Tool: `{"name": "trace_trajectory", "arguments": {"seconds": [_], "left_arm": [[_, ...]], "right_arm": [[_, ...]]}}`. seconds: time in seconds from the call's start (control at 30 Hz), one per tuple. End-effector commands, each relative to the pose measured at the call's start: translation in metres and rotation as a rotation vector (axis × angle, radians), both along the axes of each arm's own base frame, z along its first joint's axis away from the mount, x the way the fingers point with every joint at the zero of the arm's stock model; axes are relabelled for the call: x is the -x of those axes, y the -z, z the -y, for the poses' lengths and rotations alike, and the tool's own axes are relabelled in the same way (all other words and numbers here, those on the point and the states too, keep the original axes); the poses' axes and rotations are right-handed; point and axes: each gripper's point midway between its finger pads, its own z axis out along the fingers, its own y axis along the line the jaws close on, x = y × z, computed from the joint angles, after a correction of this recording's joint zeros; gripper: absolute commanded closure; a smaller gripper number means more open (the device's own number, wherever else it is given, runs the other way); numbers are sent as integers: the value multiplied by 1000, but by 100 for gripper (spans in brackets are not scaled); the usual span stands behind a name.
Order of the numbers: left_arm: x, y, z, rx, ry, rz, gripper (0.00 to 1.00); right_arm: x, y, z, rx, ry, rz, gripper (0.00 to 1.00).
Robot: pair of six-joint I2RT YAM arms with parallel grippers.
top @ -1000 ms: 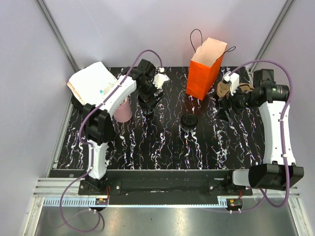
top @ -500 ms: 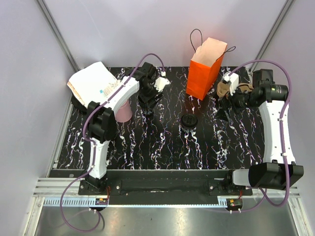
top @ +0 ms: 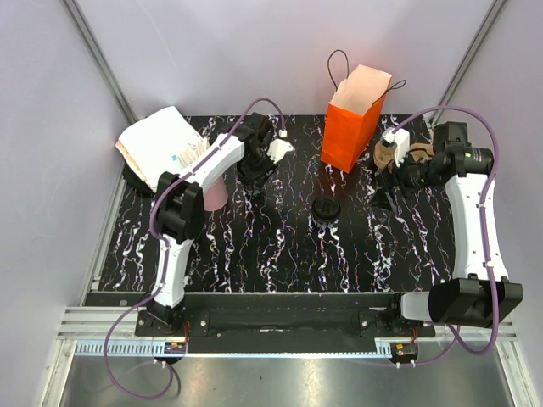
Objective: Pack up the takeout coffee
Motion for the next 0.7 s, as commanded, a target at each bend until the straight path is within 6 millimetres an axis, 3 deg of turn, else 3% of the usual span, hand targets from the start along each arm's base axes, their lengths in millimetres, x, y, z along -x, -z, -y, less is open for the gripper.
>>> {"name": "trace_trajectory", "arguments": {"seconds": [0.0, 0.03, 0.13, 0.43, 0.67], "left_arm": [[-15, -13, 5, 10, 2, 58, 67], [-15, -12, 5, 9, 1, 57, 74], [-19, -11, 7, 7, -1, 63, 82], [-61, -21, 16, 8, -62, 162, 84], [-96, -24, 3, -14, -145, 245, 81]], "right_arm": [[-1, -7, -5, -25, -14, 45, 1], [-1, -7, -5, -25, -13, 44, 1], [-1, -8, -5, -25, -13, 49, 1], [-1, -5, -6, -30, -12, 43, 2], [2, -1, -5, -25, -9, 37, 1]]}}
